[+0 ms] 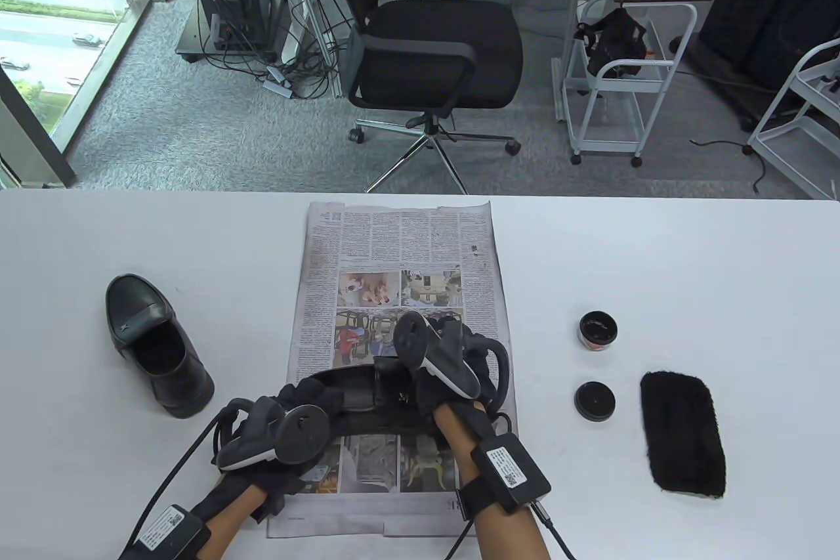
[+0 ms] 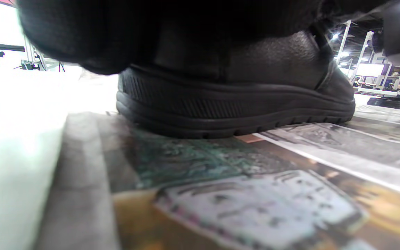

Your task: Dip and apply built-in sponge shoe polish on shoes

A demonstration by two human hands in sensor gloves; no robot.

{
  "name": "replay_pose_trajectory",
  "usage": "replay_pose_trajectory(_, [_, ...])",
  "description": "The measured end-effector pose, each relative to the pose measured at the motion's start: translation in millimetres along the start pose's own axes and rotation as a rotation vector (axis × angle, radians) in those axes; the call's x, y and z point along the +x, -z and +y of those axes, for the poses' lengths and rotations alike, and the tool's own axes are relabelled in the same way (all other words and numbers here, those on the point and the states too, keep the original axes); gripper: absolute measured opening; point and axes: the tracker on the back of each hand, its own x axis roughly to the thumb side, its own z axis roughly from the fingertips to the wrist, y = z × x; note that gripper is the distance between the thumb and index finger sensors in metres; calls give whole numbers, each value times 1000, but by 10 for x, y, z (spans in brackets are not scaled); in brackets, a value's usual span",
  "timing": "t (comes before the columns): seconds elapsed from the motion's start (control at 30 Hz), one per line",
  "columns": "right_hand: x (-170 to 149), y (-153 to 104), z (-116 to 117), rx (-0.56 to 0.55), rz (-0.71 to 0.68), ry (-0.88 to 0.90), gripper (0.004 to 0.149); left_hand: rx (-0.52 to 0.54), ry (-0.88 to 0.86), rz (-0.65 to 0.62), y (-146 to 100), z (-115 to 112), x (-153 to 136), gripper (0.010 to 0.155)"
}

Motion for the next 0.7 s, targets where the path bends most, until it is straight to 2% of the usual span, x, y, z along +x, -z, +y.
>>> replay_pose_trajectory(0.13, [-150,-104,-5,-14,4,-191,47,0,0,1,0,0,0,50])
replay_pose_trajectory(0.3, [-292,-318,-54,74,10,-19,47,-1,0,1,1,-1,0,50])
replay_pose_trajectory(0.5, [-219,-506,-25,155,-1,146,48,-1,-2,0,-1,2,2,50])
replay_pose_trajectory(0.7, [58,-575,-49,81,-112,208,48,-1,-3,0,-2,1,2,50])
